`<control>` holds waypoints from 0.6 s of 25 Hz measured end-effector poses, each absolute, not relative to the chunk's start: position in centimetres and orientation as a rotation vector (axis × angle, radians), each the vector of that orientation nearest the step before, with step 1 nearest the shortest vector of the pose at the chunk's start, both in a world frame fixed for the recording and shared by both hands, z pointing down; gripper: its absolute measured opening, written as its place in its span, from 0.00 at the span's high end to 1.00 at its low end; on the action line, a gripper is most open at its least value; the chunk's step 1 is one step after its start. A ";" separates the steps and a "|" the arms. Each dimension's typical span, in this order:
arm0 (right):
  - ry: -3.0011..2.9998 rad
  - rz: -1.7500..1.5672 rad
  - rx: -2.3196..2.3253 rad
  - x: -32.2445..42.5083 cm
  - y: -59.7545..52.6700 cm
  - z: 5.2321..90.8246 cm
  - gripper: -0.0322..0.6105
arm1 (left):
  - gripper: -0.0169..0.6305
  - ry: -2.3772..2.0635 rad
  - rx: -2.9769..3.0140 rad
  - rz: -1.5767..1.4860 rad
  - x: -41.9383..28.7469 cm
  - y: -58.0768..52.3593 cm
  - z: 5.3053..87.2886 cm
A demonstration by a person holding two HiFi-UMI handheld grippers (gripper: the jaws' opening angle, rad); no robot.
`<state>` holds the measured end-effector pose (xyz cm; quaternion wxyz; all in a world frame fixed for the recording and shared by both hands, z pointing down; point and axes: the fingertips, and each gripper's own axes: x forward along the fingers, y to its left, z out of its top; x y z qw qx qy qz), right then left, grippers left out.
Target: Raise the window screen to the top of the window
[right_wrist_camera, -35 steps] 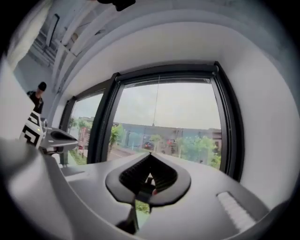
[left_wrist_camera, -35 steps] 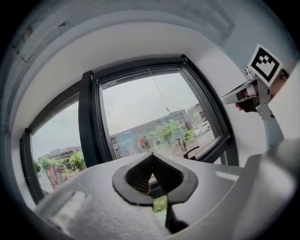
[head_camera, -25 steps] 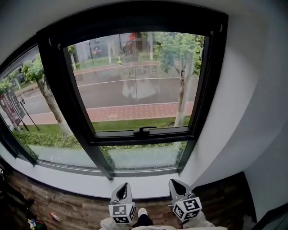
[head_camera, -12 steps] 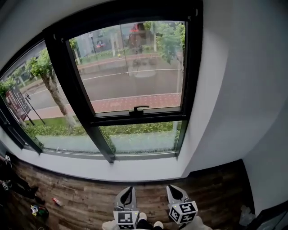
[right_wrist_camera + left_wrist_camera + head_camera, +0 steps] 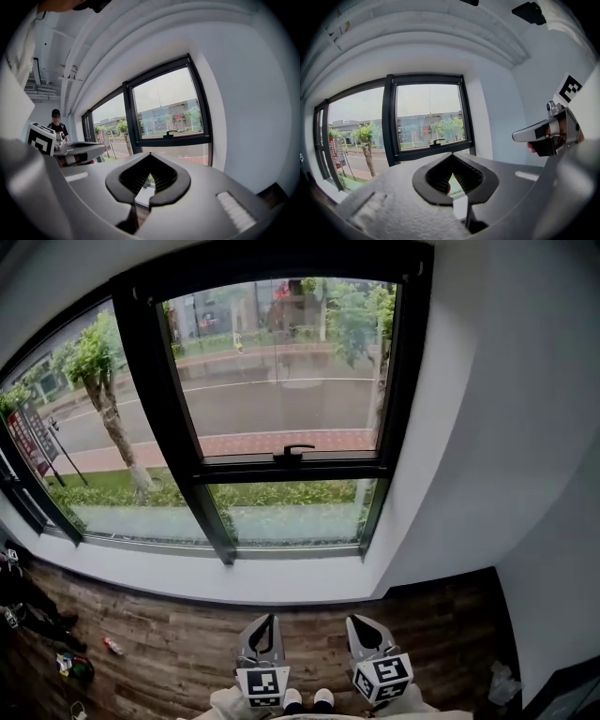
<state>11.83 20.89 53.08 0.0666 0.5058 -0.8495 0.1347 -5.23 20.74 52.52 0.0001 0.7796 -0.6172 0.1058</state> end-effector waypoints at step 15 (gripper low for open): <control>-2.579 0.364 1.510 9.9 22.1 51.6 0.95 | 0.97 -1.985 2.440 0.313 -7.1 22.5 51.3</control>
